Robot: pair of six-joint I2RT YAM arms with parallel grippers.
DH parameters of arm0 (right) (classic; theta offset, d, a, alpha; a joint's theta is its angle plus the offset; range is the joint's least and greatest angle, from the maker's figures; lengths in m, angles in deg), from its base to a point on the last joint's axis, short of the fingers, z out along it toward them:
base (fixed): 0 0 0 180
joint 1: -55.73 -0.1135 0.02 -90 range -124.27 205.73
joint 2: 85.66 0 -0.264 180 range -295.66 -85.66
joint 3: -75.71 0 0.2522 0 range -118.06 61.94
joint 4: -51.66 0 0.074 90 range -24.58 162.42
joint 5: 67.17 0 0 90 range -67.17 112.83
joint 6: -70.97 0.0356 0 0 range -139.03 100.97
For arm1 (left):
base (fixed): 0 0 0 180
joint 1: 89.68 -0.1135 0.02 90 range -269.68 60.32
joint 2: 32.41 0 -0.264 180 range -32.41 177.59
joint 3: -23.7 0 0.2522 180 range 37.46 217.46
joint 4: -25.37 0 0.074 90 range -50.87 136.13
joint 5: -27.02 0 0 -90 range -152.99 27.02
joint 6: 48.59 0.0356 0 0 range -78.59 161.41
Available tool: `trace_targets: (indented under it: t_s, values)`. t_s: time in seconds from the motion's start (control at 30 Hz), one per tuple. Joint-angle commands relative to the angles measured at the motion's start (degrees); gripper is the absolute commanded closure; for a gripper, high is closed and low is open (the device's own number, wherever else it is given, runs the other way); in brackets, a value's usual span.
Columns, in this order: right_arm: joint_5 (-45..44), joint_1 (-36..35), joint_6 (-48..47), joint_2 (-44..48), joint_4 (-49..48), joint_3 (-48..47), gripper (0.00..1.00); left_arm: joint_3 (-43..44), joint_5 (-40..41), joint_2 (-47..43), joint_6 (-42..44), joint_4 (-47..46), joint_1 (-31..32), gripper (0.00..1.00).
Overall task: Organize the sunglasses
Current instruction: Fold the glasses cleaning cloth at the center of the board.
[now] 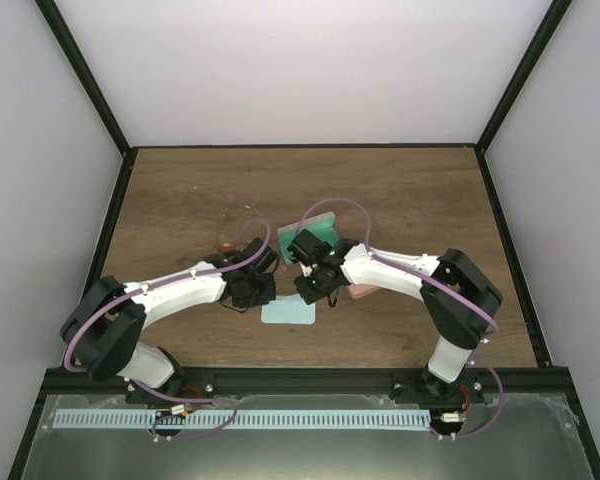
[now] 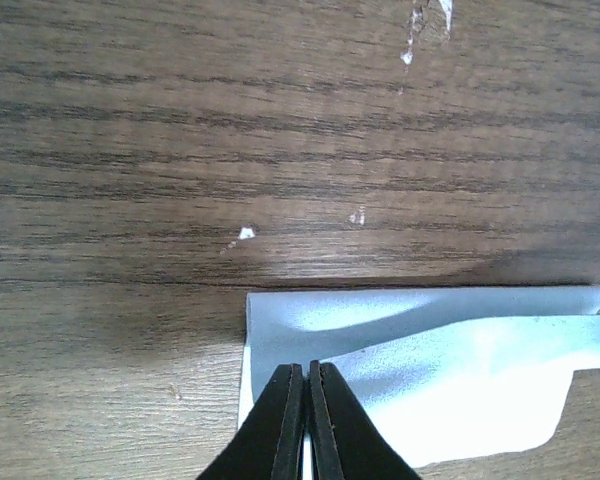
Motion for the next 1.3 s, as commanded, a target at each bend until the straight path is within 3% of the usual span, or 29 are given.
trace_targets:
  t_s: [0.0,1.27]
  values:
    - [0.20,-0.37,0.61,1.62,-0.21,-0.40,0.99,0.65,-0.61,0.88,-0.17,-0.17,0.56,0.96]
    - [2.04,-1.74,2.22,3.66,-1.37,4.09,0.99,-1.75,0.05,0.14,-0.88,-0.26,0.67,0.96]
